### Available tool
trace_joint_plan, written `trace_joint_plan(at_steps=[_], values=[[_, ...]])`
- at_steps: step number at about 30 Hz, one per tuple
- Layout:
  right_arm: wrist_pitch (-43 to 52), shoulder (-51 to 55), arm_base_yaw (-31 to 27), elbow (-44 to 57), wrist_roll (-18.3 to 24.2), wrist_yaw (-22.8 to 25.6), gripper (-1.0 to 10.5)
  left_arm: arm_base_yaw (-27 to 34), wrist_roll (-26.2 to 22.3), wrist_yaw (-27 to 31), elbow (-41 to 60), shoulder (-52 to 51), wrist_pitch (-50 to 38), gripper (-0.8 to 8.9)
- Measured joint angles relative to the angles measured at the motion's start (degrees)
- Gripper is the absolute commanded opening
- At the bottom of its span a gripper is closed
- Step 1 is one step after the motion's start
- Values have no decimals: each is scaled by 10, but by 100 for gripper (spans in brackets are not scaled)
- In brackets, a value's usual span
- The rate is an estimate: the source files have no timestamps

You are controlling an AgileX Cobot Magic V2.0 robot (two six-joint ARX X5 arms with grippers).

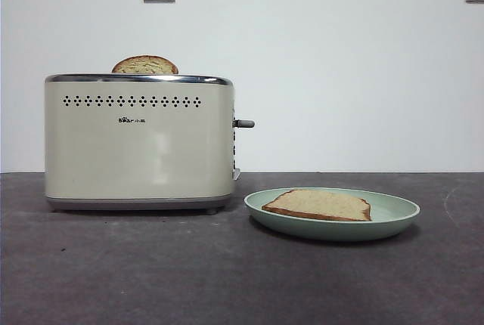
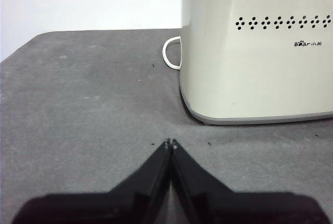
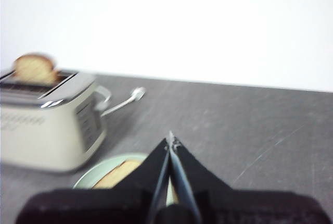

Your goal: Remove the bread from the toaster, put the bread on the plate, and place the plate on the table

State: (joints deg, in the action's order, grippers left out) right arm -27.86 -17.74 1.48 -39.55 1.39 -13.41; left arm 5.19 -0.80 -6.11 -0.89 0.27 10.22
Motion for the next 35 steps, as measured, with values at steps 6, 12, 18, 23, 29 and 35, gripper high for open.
trace_joint_plan(at_steps=[6, 12, 18, 23, 29, 35], values=[[153, 71, 0, 197, -35, 47, 0, 0, 0, 0, 0, 0, 0, -3], [168, 119, 0, 309, -40, 76, 0, 0, 0, 0, 0, 0, 0, -3], [171, 158, 0, 366, -40, 76, 0, 0, 0, 0, 0, 0, 0, -3], [175, 174, 0, 382, -41, 77, 0, 0, 0, 0, 0, 0, 0, -3], [175, 174, 0, 382, -42, 77, 1, 0, 0, 0, 0, 0, 0, -3], [175, 174, 0, 382, -56, 77, 1, 0, 0, 0, 0, 0, 0, -3]])
